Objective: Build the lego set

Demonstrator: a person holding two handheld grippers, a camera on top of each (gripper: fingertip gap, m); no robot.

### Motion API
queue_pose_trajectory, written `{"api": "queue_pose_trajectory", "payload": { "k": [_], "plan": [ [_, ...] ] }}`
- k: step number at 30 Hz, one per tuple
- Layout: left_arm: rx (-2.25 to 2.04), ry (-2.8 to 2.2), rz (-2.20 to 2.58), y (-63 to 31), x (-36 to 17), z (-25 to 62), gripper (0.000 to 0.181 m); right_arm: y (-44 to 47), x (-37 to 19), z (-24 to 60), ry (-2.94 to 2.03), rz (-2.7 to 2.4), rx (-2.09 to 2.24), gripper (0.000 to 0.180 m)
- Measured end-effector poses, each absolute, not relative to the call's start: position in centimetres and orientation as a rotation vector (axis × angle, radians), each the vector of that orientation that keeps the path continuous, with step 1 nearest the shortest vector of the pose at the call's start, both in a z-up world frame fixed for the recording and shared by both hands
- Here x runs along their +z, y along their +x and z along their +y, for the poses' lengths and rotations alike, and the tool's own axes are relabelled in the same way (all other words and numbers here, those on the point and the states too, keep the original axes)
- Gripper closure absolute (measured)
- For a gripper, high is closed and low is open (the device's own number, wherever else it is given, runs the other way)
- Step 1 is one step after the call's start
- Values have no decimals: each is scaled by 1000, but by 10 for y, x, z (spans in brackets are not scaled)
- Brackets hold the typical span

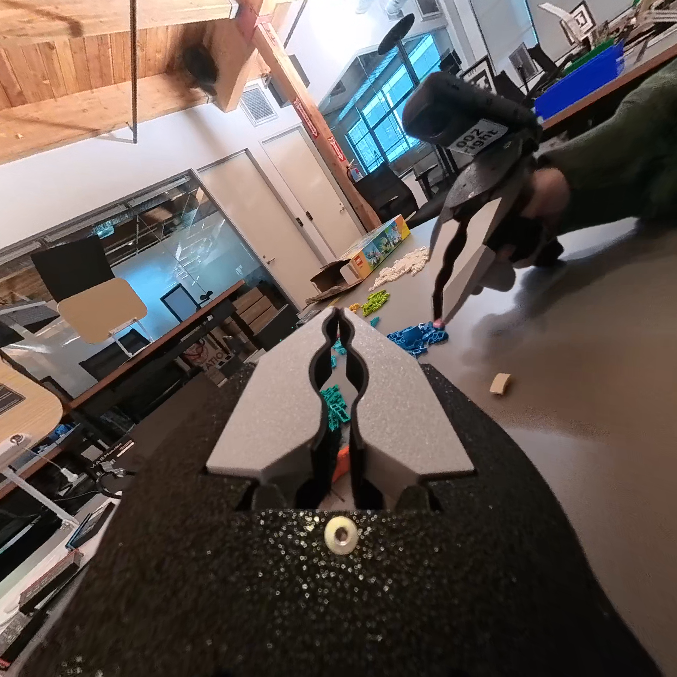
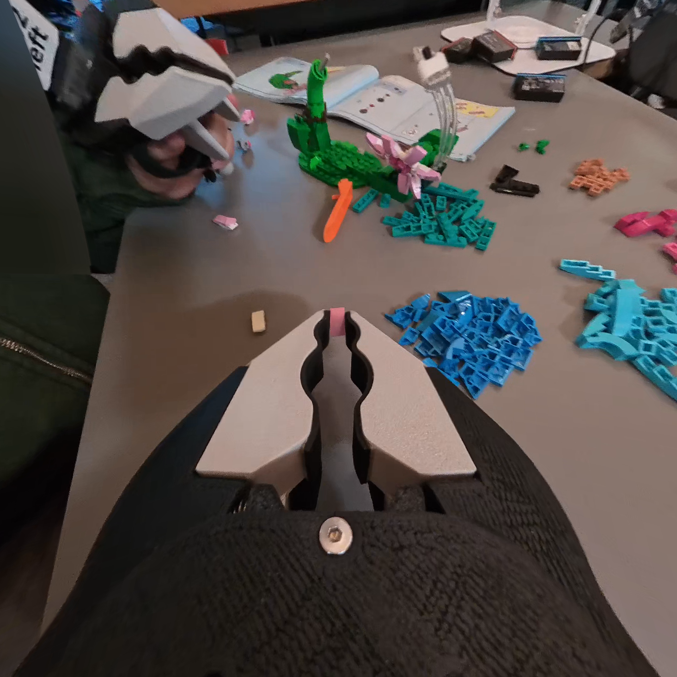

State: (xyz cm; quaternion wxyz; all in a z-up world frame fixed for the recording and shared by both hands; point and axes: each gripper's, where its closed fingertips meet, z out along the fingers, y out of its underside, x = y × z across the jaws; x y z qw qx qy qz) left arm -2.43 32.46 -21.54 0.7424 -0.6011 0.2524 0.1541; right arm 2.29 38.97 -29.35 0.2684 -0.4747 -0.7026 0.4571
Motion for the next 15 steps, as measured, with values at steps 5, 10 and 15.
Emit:
{"api": "queue_pose_trajectory", "payload": {
  "k": [5, 10, 15],
  "plan": [
    [325, -1321, 548, -25, -216, 325, 181, 20, -296, 383, -1255, -1934, 1229, 173],
    [326, -1318, 563, -22, -216, 325, 181, 20, -300, 380, -1250, -1969, 1202, 173],
    [388, -1302, 689, -4, -223, 325, 181, 20, -309, 377, -1251, -2026, 1141, 173]
  ]
}}
